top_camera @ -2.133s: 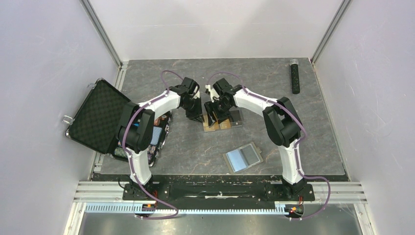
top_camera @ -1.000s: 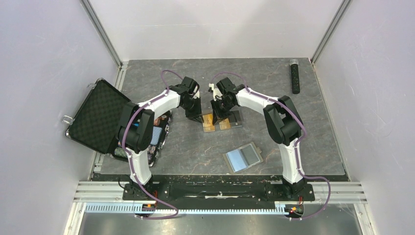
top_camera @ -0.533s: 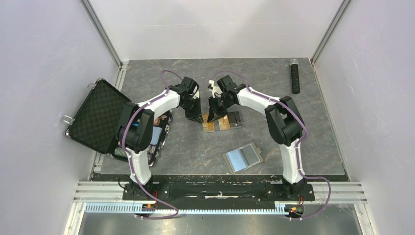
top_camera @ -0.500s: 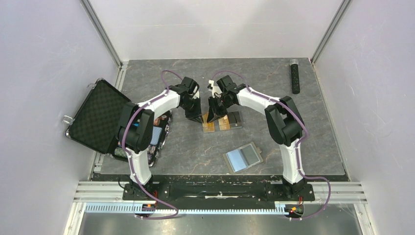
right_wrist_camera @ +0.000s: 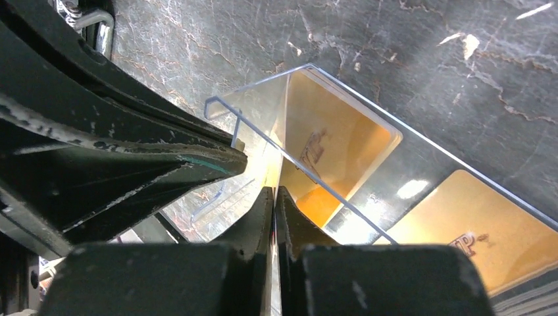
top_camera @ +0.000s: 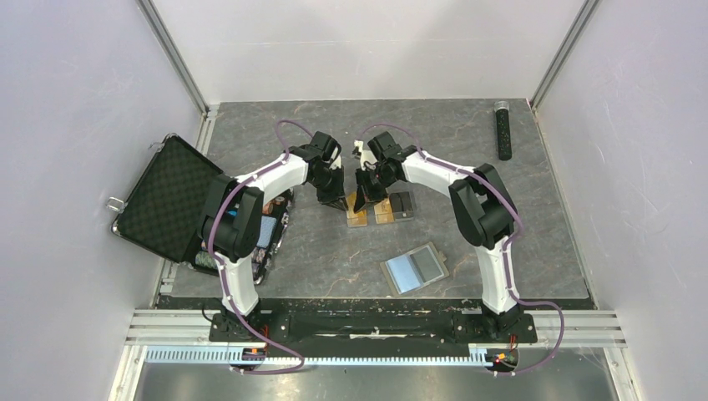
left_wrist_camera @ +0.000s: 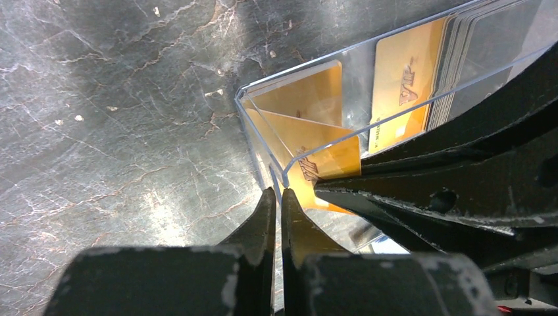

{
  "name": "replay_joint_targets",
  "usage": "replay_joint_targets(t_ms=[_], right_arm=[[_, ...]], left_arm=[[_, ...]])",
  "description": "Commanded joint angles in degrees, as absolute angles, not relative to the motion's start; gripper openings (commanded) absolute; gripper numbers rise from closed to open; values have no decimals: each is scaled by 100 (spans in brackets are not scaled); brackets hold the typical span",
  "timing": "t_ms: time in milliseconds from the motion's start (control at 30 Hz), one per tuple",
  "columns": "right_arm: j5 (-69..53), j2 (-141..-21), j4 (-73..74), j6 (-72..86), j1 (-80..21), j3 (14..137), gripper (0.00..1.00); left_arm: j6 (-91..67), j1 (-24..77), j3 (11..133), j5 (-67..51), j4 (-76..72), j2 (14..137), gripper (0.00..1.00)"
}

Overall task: Put the credit cards into the card holder
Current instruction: Pick up the credit card from the storage box, then insert the credit card into the card holder.

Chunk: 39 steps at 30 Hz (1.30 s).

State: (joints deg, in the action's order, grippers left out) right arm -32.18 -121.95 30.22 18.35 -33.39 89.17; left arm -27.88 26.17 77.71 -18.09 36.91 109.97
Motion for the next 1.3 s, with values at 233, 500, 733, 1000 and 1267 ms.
replay_joint_targets(t_ms=[233, 500, 733, 1000, 1267], right_arm=[[-3023, -11105, 3316, 1356, -3057, 9173, 0], [-3367, -9963, 3297, 1151, -2717, 8256, 0], [-3476, -8874, 3348, 904, -2486, 7003, 0], [-3545, -7779, 3751, 569, -2090, 5495, 0], [-3306, -6934, 3894, 437, -1920, 4314, 0]], left_arm=[[-2849, 2347, 7813, -1537, 3647, 10879, 2], [-2692, 2263, 7959, -1652, 3705, 10556, 23], [-2739, 2463, 7716, -1588, 3728, 9916, 33], [-2947, 3562, 7398, -1609, 3679, 9462, 27], [-3350, 5109, 6920, -1597, 3135, 9677, 18]])
